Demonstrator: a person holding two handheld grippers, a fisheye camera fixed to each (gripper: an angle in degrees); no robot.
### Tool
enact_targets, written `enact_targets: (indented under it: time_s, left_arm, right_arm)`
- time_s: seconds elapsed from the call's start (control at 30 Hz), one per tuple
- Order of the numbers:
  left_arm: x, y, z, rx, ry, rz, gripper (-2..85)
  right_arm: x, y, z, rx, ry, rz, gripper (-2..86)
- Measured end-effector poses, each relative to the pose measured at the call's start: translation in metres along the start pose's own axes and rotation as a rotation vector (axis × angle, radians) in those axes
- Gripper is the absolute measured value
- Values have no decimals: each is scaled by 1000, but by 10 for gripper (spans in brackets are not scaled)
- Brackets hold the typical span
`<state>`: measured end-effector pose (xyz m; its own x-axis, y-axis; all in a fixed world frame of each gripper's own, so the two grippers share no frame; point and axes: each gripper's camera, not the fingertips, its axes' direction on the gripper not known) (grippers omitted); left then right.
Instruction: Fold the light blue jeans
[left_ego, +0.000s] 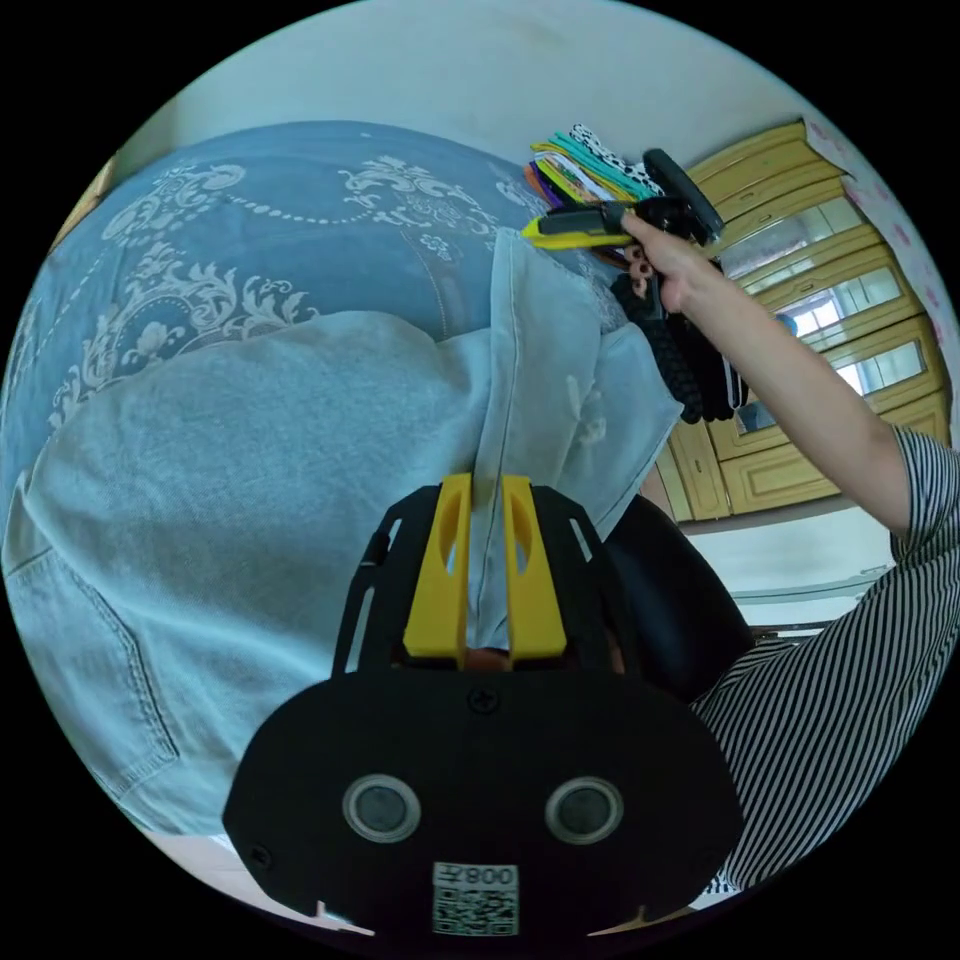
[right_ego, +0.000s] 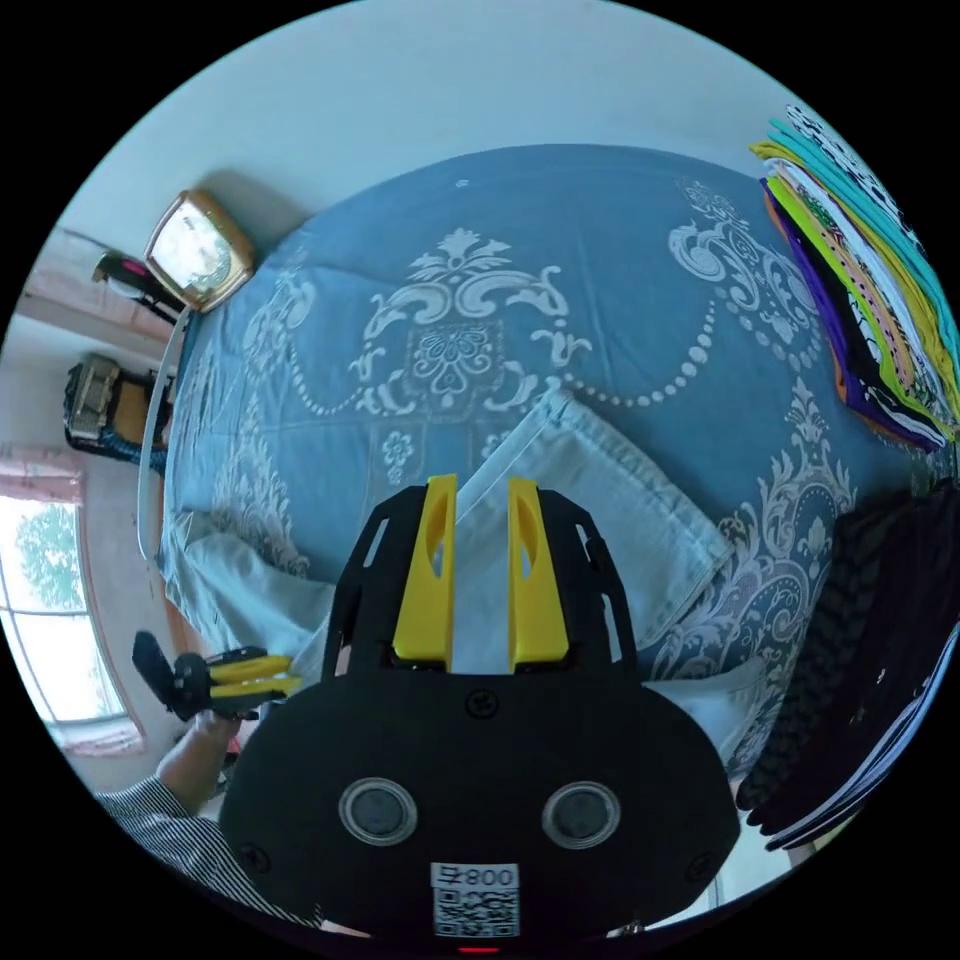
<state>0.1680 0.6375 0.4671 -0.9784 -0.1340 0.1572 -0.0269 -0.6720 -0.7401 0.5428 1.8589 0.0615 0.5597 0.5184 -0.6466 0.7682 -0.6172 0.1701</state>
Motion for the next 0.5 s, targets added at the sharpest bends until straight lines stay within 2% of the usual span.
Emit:
enact_targets:
  time_s: [0.27, 0.5]
  left_arm:
    - [48, -66, 72, -50, -24, 42, 35]
    - [81, -114, 115, -45, 9, 38, 19]
  right_arm:
    - [51, -21, 42, -103, 141, 97, 73]
    - [82, 5, 34, -136, 196, 57, 30]
